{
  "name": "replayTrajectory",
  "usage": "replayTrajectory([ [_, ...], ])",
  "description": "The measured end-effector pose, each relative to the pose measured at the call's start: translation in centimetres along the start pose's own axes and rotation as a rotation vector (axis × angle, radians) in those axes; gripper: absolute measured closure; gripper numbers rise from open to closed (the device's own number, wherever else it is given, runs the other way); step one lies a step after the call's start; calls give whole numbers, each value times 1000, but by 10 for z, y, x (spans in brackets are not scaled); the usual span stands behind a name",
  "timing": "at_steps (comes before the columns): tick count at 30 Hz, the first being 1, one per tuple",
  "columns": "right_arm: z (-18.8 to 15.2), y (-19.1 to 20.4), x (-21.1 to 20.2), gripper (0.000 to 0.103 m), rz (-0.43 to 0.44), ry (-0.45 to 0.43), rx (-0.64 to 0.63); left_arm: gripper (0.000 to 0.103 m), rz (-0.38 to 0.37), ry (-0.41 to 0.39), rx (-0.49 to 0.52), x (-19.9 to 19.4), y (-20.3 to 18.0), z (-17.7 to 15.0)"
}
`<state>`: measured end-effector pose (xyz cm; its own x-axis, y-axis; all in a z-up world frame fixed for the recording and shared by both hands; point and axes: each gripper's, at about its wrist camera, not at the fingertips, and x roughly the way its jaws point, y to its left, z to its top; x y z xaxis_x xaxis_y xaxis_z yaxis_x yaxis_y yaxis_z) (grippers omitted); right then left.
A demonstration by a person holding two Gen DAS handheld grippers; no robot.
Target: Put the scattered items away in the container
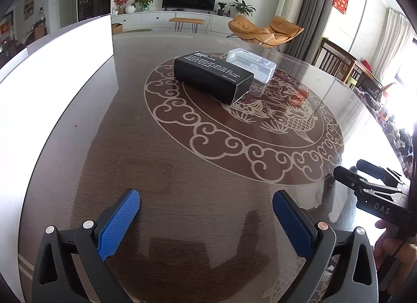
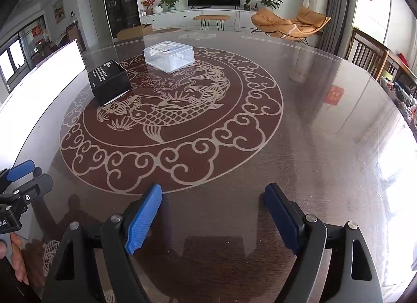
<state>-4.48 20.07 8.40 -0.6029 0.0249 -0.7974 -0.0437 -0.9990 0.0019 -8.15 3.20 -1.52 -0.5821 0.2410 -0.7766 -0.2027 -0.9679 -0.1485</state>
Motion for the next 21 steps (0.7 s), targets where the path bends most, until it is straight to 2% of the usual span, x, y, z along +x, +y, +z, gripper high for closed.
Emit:
replayTrajectory([
  [21,0,0,0,20,0,0,0,0,62,27,47,3,-10,1],
])
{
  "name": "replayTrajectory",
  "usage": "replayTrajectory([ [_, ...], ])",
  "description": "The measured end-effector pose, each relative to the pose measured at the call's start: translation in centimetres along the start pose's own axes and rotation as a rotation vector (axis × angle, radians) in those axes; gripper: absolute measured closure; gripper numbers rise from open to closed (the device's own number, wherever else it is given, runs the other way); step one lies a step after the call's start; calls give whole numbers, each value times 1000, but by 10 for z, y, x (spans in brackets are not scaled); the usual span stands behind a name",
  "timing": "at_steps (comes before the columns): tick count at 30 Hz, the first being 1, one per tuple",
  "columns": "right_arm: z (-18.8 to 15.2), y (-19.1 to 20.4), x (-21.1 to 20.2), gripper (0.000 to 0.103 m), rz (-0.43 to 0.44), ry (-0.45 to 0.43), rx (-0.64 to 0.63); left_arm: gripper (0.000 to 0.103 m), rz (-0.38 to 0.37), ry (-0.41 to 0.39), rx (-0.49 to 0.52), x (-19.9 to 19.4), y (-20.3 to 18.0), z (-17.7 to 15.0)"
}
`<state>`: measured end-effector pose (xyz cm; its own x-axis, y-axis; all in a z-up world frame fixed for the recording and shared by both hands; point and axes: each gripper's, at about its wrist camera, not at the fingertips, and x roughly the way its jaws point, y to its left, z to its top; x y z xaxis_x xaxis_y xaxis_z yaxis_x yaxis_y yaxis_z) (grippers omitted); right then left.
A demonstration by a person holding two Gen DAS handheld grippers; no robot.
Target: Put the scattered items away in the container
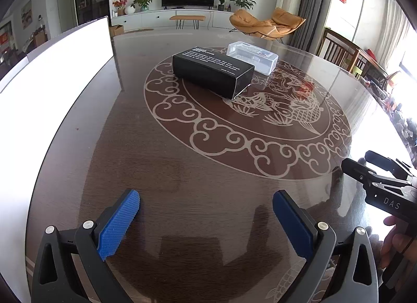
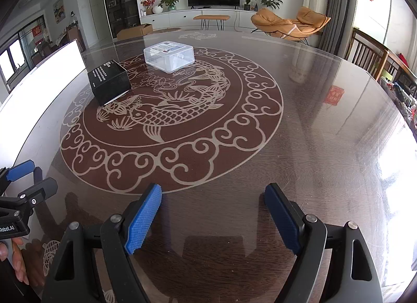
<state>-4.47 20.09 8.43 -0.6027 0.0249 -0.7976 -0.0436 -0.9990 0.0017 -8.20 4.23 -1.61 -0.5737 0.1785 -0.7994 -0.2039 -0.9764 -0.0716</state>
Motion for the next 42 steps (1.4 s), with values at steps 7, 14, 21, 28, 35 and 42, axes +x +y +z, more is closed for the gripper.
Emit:
replayTrajectory([
  [7,0,0,0,20,0,0,0,0,26,13,24,2,-4,0],
  [14,0,0,0,20,0,0,0,0,31,14,9,-1,0,-2],
  [21,0,0,0,20,0,0,0,0,17,-2,-32,-5,6,-3],
  [28,12,4,6,20,44,-4,-22,0,67,20,3,1,-1,-1],
  [35,126,37,37,20,413,-80,35,0,79,27,11,2,-2,-1],
  [42,181,100,109,20,446,92,-30,0,72,26,7,1,-1,0],
])
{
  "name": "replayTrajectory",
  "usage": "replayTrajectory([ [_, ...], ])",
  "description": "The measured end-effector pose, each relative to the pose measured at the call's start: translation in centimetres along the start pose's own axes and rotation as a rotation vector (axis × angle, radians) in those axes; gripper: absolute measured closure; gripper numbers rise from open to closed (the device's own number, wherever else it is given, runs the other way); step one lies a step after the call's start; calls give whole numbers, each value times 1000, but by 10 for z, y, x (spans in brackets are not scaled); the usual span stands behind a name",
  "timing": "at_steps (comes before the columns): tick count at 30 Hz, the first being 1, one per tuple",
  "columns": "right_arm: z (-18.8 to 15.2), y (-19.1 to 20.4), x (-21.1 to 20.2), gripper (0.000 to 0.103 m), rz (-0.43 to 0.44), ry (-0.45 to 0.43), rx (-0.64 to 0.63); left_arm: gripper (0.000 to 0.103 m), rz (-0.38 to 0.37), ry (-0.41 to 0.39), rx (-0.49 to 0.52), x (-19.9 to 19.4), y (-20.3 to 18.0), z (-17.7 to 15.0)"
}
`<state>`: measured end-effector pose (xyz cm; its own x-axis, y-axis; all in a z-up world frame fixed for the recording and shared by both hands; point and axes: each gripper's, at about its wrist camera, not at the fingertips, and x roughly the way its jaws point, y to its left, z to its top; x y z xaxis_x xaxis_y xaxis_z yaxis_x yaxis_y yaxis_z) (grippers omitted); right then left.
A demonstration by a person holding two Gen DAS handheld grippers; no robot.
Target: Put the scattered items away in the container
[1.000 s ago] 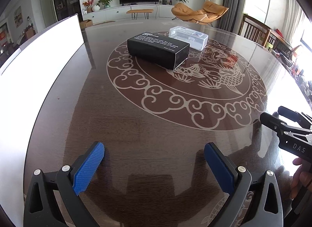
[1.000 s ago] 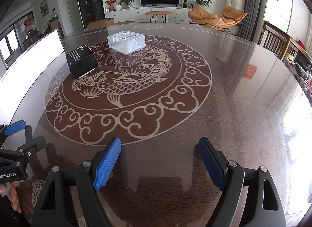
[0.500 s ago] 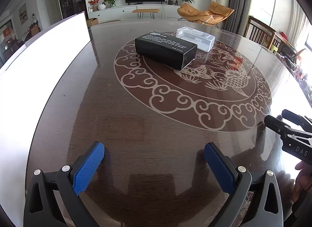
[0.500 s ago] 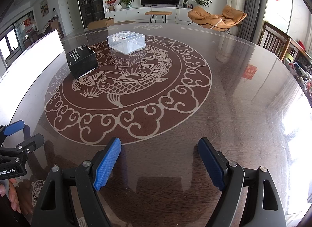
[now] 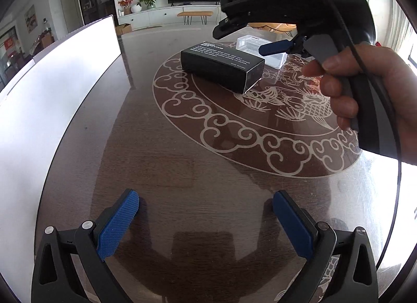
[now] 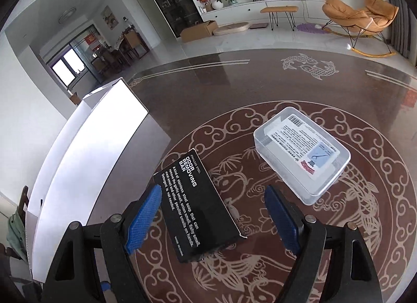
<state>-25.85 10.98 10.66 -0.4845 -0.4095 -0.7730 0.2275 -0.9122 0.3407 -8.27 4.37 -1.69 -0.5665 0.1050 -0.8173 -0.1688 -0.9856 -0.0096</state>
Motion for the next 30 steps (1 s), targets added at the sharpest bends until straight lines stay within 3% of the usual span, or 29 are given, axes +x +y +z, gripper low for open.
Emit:
replayTrajectory([
  [2,0,1,17,21,31,53,15,0,-1,1,1,0,0,0],
  [4,-5,6,20,20,139,87,12,0,-2,1,2,0,0,0],
  [7,-20,12,8,21,305,123,5,0,1,3,3,0,-1,0],
  [9,-35,7,-11,21,347,111,20,0,4,4,6,0,-2,0],
  [10,-44,3,-22,20,321,99,21,0,4,4,5,0,-2,0],
  [14,-90,-13,-71,20,47,47,-68,0,3,4,6,0,-2,0],
  [16,-117,-22,-96,20,-45,15,-106,0,0,4,8,0,-2,-1],
  [21,-164,-42,-132,20,-157,-50,-98,0,-15,7,40,0,-4,0],
  [25,-176,-52,-131,20,-182,-48,-100,0,-77,48,181,11,-3,21],
  [28,-187,-52,-126,20,-198,-72,-113,0,-7,33,326,22,-2,49],
  [30,-189,-44,-124,21,-243,-69,-140,0,-9,58,398,34,2,71],
])
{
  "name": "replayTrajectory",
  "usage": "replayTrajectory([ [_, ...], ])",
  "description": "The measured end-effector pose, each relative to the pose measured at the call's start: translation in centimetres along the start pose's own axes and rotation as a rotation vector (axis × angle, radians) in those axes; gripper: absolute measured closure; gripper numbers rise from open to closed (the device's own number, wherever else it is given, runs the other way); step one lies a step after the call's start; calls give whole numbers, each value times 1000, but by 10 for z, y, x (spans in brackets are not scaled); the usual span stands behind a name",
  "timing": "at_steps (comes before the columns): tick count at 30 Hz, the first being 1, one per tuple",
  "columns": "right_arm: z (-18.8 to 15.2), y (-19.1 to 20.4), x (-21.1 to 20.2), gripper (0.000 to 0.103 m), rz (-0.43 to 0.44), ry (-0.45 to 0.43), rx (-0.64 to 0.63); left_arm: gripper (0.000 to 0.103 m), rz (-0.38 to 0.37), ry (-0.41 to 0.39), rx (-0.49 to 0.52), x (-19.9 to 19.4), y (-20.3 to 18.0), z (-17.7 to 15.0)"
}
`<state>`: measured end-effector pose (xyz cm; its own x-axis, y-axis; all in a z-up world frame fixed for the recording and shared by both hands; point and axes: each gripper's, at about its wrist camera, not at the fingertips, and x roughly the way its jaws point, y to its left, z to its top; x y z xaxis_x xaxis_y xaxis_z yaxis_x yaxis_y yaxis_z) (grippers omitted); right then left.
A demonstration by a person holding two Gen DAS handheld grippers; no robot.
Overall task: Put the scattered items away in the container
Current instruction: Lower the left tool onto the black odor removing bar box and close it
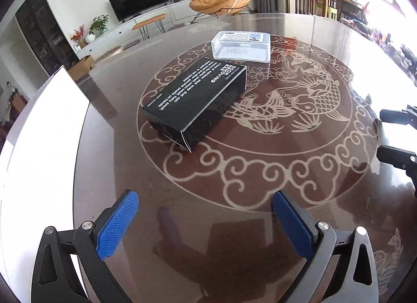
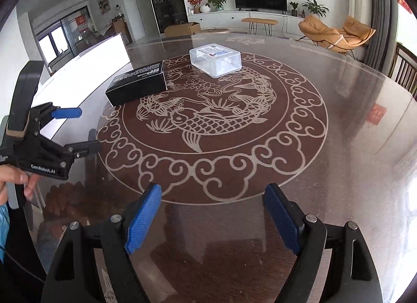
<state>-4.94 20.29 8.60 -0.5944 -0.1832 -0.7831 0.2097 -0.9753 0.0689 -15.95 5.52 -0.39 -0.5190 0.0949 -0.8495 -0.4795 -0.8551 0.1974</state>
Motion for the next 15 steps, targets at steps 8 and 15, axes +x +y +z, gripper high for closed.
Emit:
replayTrajectory([
  [8,2,7,6,20,-43,19,-35,0,-46,12,117,32,27,57],
  [15,2,8,7,20,-40,18,-33,0,-80,-21,136,47,21,91],
])
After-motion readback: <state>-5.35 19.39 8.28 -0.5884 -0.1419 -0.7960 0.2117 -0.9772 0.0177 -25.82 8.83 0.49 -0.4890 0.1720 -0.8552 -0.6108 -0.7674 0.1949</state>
